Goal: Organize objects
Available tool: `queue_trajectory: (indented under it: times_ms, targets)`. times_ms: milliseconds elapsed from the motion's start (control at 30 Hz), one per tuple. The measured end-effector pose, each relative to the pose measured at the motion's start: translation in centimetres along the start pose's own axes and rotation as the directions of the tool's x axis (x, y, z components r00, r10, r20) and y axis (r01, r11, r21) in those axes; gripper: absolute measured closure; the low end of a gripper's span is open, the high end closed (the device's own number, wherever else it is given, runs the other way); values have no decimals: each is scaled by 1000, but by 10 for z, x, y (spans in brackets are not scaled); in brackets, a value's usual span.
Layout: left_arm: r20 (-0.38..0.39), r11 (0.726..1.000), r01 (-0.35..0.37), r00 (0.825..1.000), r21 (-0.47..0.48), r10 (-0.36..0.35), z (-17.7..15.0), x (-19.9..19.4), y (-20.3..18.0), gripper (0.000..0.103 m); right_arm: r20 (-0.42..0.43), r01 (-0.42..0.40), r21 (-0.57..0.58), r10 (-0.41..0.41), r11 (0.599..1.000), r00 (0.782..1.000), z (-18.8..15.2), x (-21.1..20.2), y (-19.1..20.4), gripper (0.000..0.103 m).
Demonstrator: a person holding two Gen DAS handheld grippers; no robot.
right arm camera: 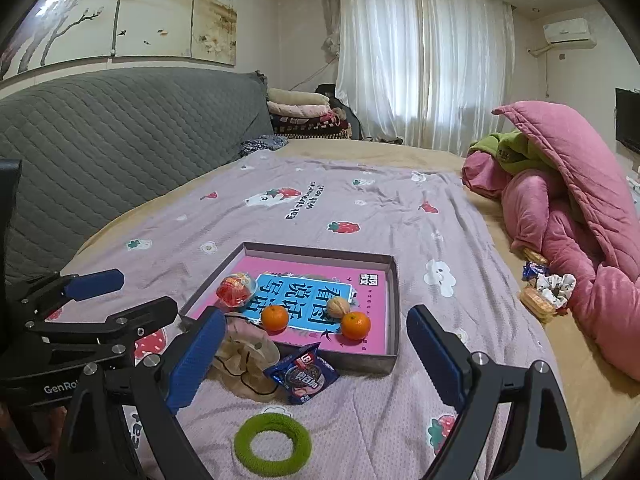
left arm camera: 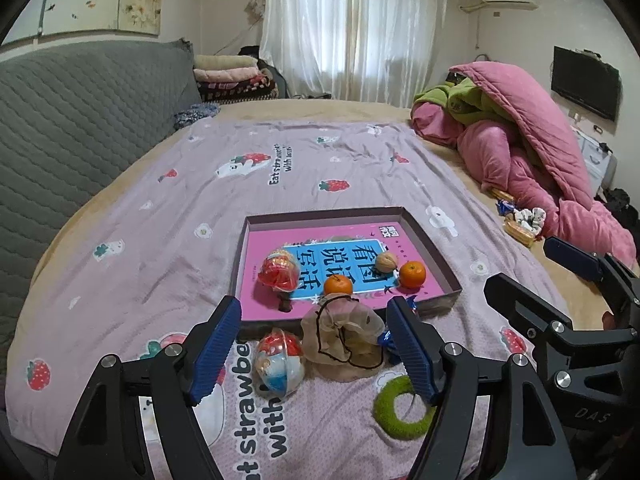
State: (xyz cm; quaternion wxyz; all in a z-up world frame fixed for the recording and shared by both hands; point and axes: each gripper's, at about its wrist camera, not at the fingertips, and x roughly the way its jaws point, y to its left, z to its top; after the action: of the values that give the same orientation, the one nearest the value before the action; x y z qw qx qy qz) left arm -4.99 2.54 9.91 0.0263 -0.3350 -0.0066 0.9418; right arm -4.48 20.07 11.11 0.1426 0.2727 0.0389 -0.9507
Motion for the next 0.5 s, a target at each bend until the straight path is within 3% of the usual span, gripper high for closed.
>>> queue_trajectory:
  times_ms: [500]
  targets:
    - [-3,1000,-9,1000,8,9,-15,-14,-1,26,-12,-5,8,5,1000,1000,-13,-15,5,11]
